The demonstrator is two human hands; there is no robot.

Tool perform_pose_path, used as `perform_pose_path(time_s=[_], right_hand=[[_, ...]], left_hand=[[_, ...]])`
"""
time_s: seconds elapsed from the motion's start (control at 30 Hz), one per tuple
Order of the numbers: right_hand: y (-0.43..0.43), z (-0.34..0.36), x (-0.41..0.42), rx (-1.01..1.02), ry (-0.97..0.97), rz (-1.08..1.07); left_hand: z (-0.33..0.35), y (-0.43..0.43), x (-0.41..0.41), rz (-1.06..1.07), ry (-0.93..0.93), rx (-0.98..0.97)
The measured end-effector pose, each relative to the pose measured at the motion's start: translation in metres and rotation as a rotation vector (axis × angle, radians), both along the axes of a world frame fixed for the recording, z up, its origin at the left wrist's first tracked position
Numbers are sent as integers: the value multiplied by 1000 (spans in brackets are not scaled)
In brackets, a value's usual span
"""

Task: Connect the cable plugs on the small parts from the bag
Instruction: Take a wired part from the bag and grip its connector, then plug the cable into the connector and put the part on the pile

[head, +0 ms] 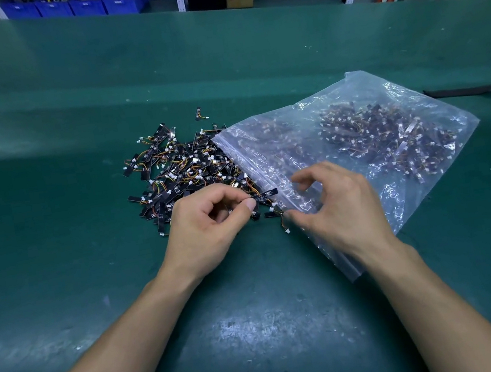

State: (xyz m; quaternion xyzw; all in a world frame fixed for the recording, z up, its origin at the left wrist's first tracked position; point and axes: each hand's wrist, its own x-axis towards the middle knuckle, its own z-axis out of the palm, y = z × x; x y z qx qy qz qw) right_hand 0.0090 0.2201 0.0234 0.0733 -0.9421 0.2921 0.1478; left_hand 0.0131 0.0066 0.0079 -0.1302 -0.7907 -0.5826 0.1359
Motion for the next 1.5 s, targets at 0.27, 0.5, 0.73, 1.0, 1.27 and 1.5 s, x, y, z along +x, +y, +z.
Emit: perform_pose_path(time_s=[0.27, 0.5, 0.73, 1.0, 1.27, 1.5], right_hand=[[8, 4, -2, -137, 56, -55], [19, 11, -5, -306, 109, -69], [26, 16, -7, -426, 202, -93], [30, 23, -3, -344, 329, -120], [28, 27, 1, -326, 455, -109], [28, 27, 0, -314, 454, -111]], left_hand=[[-2, -3, 2, -6, 14, -67], [18, 17, -7, 17, 17, -168], [43, 53, -33, -229, 289, -690], [38, 56, -46, -57, 196, -1043], [39, 110, -63, 136, 109, -819], [32, 100, -66, 74, 244, -963]])
